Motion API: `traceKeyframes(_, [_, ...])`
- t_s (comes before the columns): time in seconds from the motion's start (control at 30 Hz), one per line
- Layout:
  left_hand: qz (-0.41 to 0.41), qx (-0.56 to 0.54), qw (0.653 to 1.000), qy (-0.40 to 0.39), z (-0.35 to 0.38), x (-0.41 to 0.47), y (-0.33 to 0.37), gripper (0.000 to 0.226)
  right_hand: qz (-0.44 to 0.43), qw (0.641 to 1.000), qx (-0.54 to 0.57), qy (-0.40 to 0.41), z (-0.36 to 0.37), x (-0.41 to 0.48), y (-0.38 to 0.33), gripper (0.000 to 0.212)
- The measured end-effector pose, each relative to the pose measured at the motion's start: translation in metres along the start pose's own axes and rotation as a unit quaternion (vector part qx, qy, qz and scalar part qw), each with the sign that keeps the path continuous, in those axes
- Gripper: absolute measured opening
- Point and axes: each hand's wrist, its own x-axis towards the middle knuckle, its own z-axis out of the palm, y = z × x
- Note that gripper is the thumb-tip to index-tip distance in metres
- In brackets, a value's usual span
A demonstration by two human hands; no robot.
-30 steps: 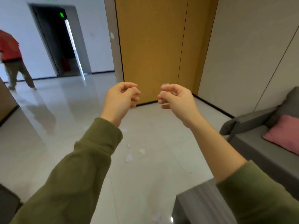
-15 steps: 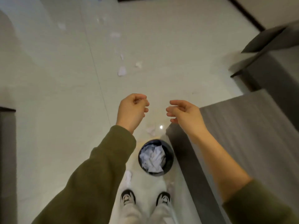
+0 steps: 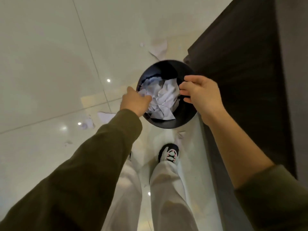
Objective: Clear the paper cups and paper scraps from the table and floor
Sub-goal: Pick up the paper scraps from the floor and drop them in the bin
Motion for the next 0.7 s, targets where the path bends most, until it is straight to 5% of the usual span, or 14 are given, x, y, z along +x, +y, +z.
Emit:
traceKeyframes(0.17, [-0.003,-0.010,1.000,-0.005,0.031,0.022,-0.038,0.037,0.061,0.998,-0.033,-0.008,0.015,0.004,0.042,0.030])
traceKeyframes(0.33, [0.046,0.116,0.992,0.022,0.021,0.018,-0.036,0.005,0.049,0.998,-0.028,-0.017,0.007,-0.005,0.033,0.029])
traceKeyframes(0.7, [0.064,-0.176,0.982,0.031,-0.135,-0.138,0.046,0.011,-0.128,0.991,0.007,-0.032,-0.030,-0.105,-0.157,0.019])
